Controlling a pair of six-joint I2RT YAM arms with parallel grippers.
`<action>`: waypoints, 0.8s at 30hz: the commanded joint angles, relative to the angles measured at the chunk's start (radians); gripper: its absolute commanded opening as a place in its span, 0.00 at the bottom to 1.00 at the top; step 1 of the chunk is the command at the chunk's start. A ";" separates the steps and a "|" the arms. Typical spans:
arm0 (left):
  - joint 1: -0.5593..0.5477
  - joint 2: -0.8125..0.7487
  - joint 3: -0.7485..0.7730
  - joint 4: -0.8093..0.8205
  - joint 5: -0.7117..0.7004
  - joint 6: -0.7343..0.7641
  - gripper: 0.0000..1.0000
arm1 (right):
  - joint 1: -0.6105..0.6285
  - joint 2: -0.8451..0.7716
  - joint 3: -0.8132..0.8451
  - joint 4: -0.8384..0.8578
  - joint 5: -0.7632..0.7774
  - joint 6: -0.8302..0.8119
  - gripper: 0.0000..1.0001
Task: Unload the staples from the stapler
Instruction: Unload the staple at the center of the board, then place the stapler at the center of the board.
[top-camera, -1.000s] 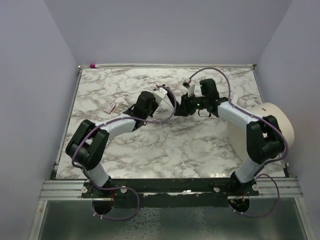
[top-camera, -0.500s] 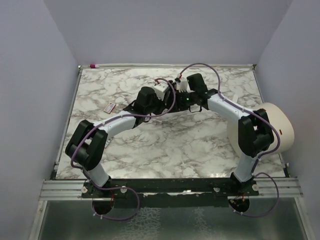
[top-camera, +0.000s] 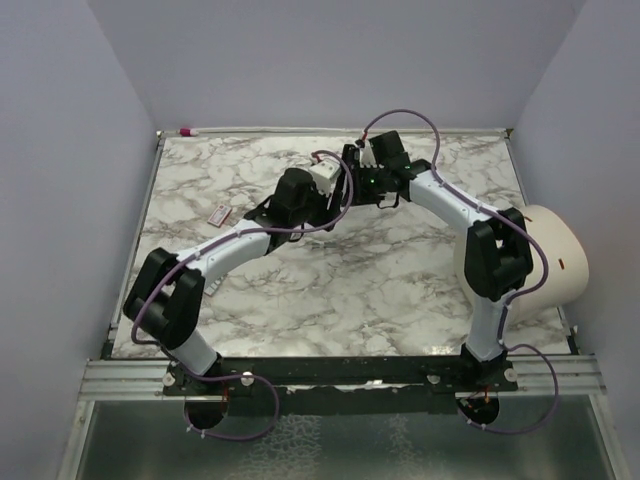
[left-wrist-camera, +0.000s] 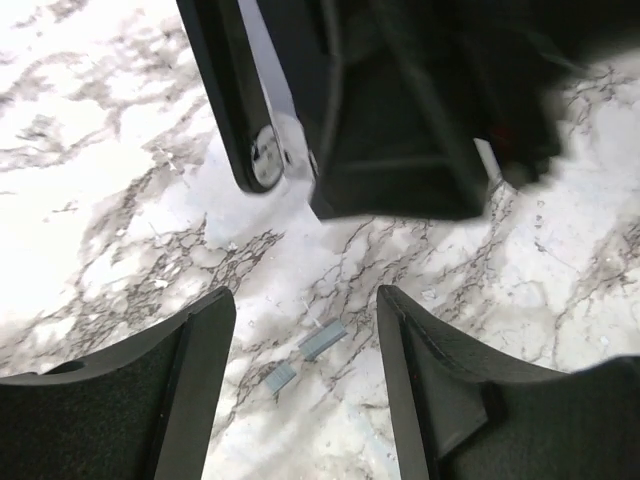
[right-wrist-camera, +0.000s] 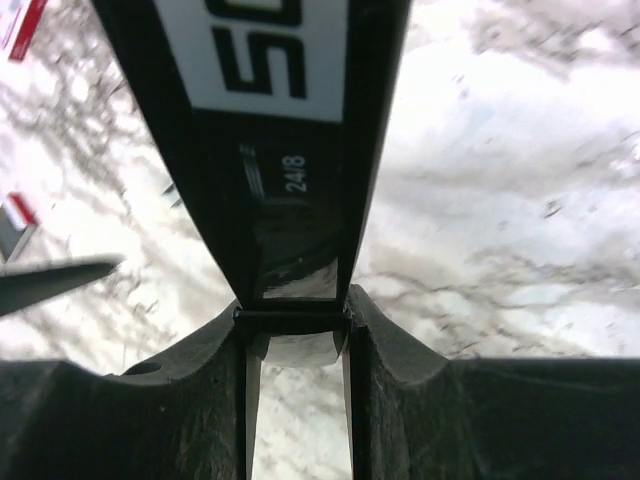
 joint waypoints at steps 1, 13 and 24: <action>-0.014 -0.162 -0.043 0.025 -0.105 0.026 0.64 | -0.015 0.064 0.125 -0.011 0.122 -0.055 0.01; 0.015 -0.226 -0.084 0.066 -0.168 0.002 0.71 | -0.050 0.142 0.300 -0.175 -0.043 -0.137 0.01; 0.113 -0.075 -0.059 0.147 0.186 -0.193 0.82 | -0.110 -0.033 -0.038 0.134 -0.581 -0.040 0.01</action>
